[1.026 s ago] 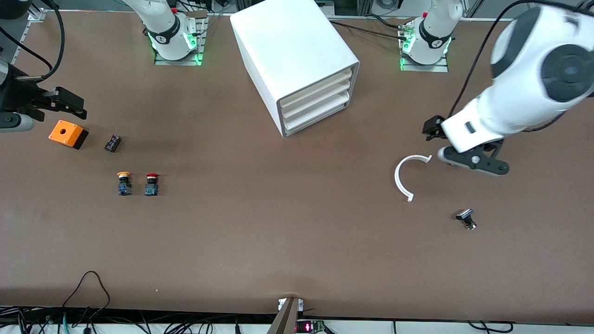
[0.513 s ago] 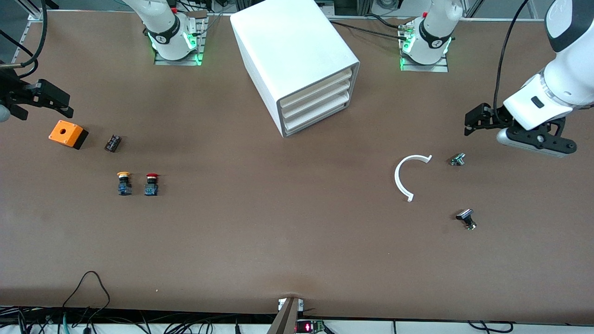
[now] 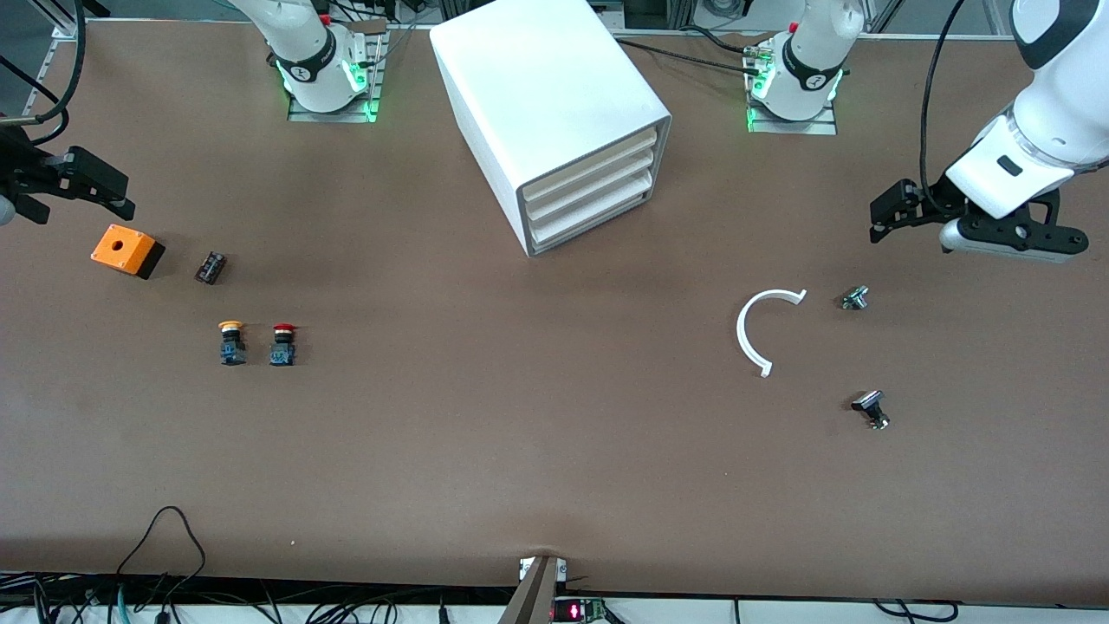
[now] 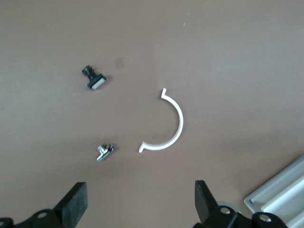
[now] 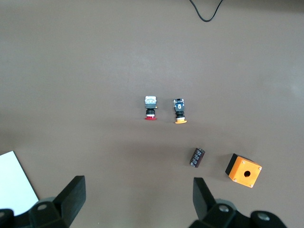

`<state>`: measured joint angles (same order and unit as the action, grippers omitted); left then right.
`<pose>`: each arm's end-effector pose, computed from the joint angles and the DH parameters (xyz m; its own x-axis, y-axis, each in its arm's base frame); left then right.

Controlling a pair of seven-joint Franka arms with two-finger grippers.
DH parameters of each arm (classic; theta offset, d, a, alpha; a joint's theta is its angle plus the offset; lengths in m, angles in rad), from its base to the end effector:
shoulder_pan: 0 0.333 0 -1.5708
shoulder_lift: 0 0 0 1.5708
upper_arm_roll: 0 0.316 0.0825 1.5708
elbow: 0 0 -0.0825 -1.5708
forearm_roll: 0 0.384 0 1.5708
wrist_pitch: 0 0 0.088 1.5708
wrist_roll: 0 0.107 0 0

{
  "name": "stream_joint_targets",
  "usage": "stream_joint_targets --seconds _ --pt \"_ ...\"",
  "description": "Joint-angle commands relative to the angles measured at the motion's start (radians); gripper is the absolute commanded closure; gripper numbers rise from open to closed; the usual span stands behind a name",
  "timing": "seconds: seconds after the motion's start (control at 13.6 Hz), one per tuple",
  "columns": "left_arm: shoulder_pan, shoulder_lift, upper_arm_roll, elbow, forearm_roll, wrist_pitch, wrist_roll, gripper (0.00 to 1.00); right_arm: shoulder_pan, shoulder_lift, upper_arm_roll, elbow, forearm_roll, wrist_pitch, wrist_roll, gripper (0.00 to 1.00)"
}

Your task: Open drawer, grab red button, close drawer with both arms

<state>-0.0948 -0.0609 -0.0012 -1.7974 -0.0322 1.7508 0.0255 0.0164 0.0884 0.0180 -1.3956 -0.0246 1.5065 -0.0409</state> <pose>0.5422 -0.0551 0.5658 0.9932 -0.1155 0.0150 -0.1159 -0.9928 0.0313 0.5756 0.0165 0.6510 0.9971 0.0735 0.0216 0.0730 -0.9970 0.0238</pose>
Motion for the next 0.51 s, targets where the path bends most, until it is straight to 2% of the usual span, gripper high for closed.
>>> stream_joint_targets --seconds 0.0,0.44 --pt "-0.008 -0.011 0.003 0.007 0.035 -0.037 0.021 0.01 -0.004 0.016 0.005 0.033 0.014 -0.011 0.006 0.00" --pt "-0.006 -0.008 0.004 0.013 0.035 -0.060 0.028 0.01 -0.004 0.016 0.003 0.033 0.012 -0.011 -0.007 0.00"
